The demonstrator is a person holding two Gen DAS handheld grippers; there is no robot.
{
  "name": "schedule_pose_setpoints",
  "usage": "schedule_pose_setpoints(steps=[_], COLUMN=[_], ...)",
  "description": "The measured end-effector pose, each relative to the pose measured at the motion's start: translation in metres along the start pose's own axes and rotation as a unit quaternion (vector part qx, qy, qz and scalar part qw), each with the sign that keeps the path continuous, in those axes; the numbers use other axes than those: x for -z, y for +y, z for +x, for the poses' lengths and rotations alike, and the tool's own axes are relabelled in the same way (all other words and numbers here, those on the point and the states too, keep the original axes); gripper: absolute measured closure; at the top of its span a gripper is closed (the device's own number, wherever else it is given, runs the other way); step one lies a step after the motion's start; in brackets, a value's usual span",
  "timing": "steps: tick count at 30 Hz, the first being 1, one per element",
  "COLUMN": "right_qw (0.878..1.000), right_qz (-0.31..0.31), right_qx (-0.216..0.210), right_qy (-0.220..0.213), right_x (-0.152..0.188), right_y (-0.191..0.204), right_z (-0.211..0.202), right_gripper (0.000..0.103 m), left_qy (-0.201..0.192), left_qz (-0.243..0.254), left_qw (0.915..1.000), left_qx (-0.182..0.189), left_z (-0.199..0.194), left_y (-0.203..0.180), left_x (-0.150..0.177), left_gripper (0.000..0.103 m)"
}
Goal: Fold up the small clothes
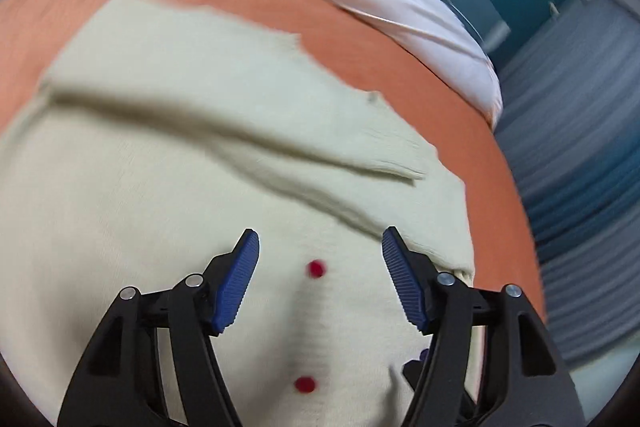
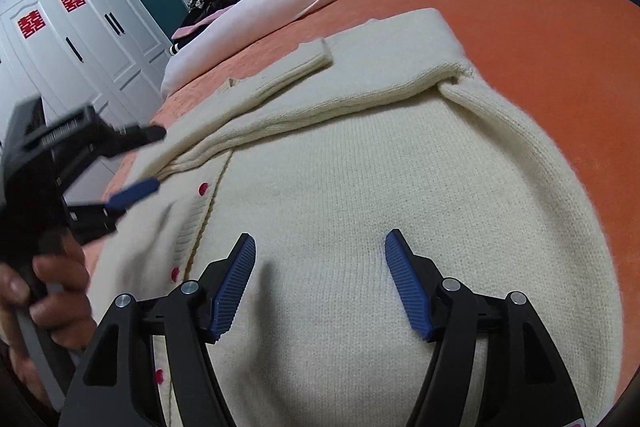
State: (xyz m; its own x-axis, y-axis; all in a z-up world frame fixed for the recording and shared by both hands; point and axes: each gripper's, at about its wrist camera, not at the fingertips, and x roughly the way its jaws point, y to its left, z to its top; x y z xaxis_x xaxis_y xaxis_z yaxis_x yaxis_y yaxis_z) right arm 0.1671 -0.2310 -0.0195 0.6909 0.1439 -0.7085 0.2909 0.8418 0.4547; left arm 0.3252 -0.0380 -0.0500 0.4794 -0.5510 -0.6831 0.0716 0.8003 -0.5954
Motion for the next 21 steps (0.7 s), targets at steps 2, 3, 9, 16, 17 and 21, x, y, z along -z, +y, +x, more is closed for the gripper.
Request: schedule_pose_setpoints(steps=[2, 3, 9, 16, 17, 21], right_qw=[1.0, 0.999, 0.998, 0.995, 0.995, 0.994], right_qz=[0.01, 0.014, 0.056, 0.087, 0.089, 0.08], right_qx=[-0.009, -0.013, -0.035, 0.042, 0.033, -0.064], right_qy=[-0.018, -0.033, -0.016, 0.017, 0.01, -0.044], right_x=[-0.011, -0.022, -0.114, -0.15, -0.151, -0.168], right_y=[0.001, 0.002, 0.01, 0.01, 0.014, 0.044], right_z=[-0.008, -0.011, 0.04, 0.124, 0.127, 0.085], right_gripper=[0.037, 0.036, 0.036, 0.038, 0.064, 0.095], left_qy=[-0.021, -0.036, -0.094, -0.082, -0.084, -0.103], left_qz=[-0.049, -0.065, -0.183, -0.24, -0.235, -0.209], left_qw=[0.9986, 0.9972, 0.9786, 0.9672, 0.9683, 0.9724], left_qx=[0.002, -0.001, -0.012, -0.012, -0.017, -0.012], left_z=[-0.011, -0.018, -0.039, -0.026, -0.027, -0.044], left_y=[0.029, 0.042, 0.116, 0.143, 0.143, 0.144], left_x=[-0.007, -0.017, -0.077, -0.093, -0.091, -0.094], left_gripper=[0.041, 0.04, 0.035, 0.05, 0.061, 0.089])
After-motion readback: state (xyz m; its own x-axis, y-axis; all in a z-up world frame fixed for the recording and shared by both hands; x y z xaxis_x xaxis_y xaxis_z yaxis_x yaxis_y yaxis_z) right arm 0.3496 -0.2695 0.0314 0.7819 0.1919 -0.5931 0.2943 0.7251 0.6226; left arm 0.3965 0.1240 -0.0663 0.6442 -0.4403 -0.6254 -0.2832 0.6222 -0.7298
